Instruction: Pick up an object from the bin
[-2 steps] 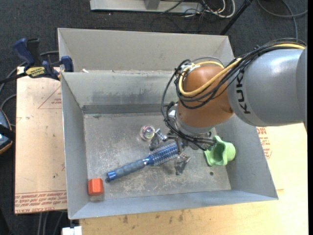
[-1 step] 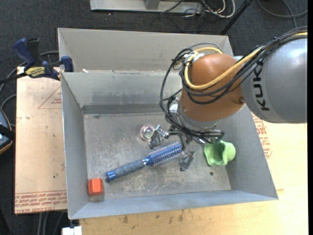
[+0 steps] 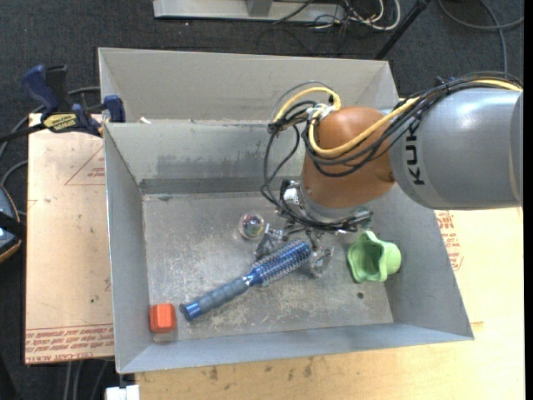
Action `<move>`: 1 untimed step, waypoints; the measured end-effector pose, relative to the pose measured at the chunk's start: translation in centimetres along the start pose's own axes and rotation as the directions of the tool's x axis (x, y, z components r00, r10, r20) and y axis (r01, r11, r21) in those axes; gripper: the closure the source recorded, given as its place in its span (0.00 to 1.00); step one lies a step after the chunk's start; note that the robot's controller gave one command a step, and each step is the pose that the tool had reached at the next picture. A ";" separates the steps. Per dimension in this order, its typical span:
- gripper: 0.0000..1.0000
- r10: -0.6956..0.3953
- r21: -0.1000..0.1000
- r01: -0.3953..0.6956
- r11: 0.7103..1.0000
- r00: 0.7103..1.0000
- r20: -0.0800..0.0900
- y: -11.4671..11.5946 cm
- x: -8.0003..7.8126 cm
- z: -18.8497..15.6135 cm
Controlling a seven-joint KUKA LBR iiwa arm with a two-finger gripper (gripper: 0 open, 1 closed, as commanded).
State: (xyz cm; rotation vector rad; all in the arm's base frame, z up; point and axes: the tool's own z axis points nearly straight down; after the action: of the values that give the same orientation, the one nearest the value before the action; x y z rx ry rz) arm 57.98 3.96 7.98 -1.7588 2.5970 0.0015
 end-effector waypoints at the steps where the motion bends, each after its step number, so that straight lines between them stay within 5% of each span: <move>1: 1.00 0.002 0.003 -0.002 1.000 1.000 0.002 -0.1 0.0 -0.1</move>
Offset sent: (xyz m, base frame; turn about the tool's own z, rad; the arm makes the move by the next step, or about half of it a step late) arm 0.0000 0.0000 0.0000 0.0000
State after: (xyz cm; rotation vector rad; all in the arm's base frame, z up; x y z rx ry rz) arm 58.08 3.96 8.11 -1.7538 2.5965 -0.0002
